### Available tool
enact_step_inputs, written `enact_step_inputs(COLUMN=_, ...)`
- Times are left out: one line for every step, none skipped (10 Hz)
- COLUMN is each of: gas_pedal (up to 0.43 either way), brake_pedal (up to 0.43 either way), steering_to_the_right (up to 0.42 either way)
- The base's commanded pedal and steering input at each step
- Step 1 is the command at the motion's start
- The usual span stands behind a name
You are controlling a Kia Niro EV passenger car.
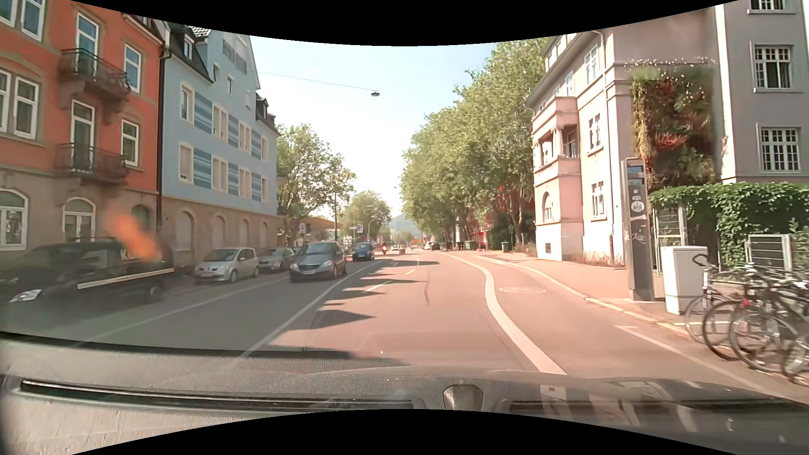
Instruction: Follow the waypoints while adhering to traffic rules and regulations
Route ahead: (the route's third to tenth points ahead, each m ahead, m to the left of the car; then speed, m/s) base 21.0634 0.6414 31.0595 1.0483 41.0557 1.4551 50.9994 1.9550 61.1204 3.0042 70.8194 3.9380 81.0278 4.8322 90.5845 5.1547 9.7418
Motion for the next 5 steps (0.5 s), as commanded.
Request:
enact_step_inputs(gas_pedal=0.087, brake_pedal=0.000, steering_to_the_right=0.019)
enact_step_inputs(gas_pedal=0.087, brake_pedal=0.000, steering_to_the_right=0.019)
enact_step_inputs(gas_pedal=0.087, brake_pedal=0.000, steering_to_the_right=0.019)
enact_step_inputs(gas_pedal=0.059, brake_pedal=0.000, steering_to_the_right=0.019)
enact_step_inputs(gas_pedal=0.059, brake_pedal=0.000, steering_to_the_right=0.019)
